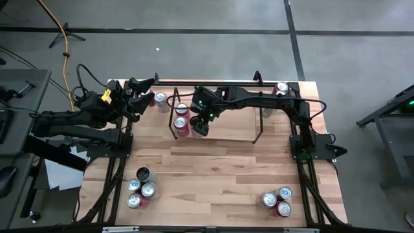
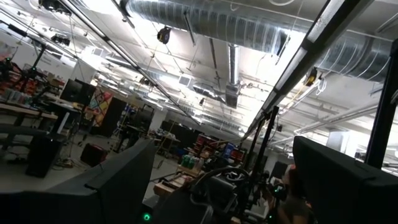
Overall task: Place canned beverage on shelf
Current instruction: Put the bottom right white-pink soda can on the shelf
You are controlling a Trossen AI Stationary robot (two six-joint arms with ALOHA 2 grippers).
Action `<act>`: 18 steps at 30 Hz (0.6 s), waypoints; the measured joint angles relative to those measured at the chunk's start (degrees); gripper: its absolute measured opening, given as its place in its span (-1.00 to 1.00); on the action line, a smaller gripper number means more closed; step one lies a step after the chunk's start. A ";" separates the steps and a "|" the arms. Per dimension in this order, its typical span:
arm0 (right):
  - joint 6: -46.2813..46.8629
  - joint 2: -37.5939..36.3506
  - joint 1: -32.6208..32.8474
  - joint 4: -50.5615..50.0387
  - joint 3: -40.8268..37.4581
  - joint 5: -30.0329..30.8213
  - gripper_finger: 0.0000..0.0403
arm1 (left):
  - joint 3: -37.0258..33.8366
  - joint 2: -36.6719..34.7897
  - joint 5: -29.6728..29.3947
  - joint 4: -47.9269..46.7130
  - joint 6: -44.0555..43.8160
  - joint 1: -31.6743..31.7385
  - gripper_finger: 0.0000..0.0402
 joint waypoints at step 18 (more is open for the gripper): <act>-0.23 0.52 -0.02 2.61 0.00 -0.04 0.39 | 0.00 0.00 0.00 0.07 -0.02 0.00 0.68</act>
